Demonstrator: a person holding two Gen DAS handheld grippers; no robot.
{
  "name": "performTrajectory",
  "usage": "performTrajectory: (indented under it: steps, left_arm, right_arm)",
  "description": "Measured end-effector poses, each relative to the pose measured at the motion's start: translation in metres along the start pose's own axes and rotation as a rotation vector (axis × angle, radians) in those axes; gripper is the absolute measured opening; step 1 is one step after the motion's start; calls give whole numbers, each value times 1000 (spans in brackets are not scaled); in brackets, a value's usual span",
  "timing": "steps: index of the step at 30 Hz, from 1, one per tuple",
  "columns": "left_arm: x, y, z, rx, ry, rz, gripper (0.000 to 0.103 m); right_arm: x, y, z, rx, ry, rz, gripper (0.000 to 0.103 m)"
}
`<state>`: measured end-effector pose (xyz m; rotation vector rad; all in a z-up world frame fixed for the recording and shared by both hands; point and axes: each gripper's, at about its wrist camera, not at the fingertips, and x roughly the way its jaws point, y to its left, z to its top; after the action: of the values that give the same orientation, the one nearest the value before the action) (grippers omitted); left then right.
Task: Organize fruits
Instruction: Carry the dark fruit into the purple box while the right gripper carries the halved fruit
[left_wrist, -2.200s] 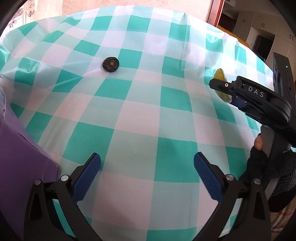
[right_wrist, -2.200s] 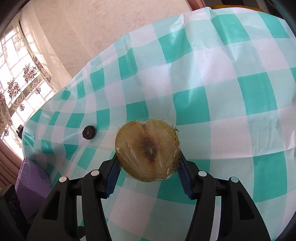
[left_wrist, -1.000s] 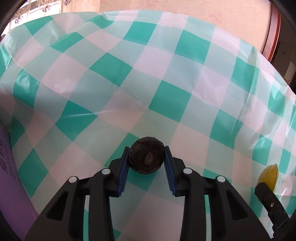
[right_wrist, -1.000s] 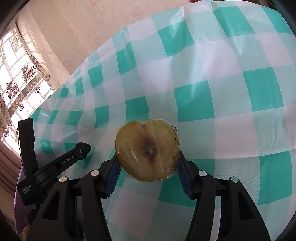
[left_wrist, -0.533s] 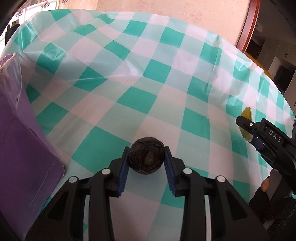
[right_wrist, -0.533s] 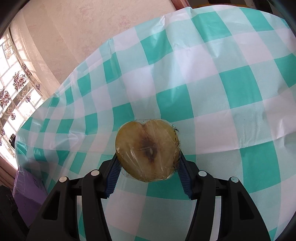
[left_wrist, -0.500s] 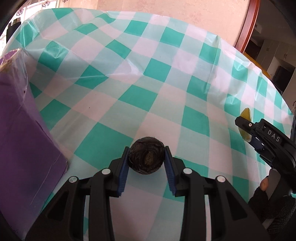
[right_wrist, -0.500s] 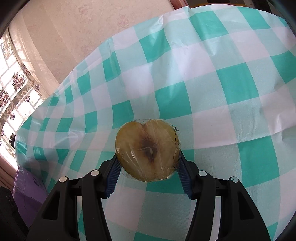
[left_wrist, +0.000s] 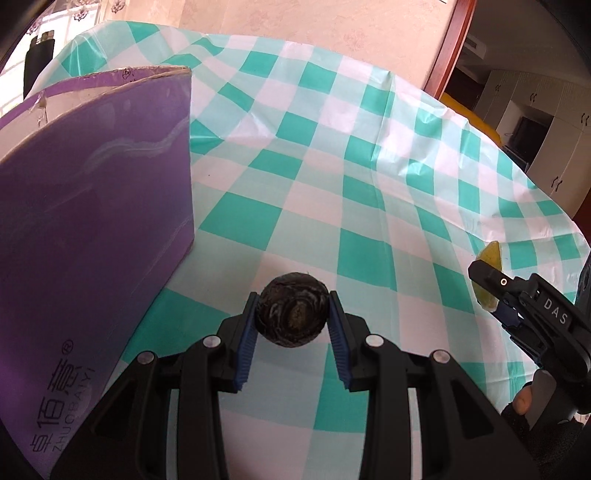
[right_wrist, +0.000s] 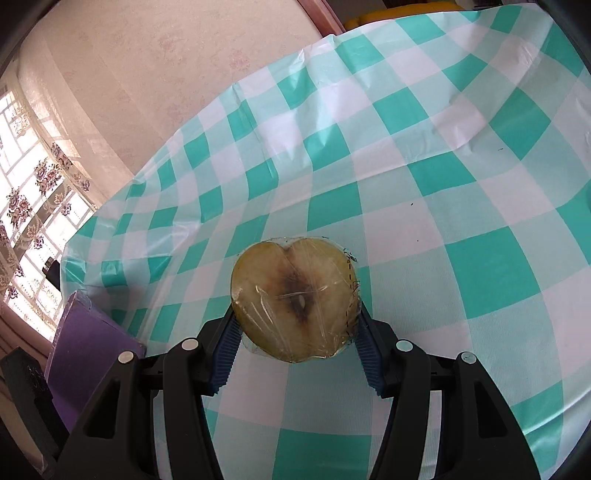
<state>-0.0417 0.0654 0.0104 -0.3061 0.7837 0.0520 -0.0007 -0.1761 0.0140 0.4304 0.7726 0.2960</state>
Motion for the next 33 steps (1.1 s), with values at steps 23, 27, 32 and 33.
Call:
performTrajectory:
  steps: [23,27,32,33]
  left_arm:
    - [-151,-14,-41,226,-353,-63,36]
    - [-205,-15,-37,274,-494,-3,36]
    - [-239,13,-21,270,-526,103,37]
    - [-240,21,-16,265,-512,126,37]
  right_arm:
    - [-94,69,-69,-230,-54,18,56]
    - [-112,112,-64,-298,-106,92,56]
    - [-120,173,-68,-411,-106,191,57]
    - [-119,186,-69,-437,-101,209,57]
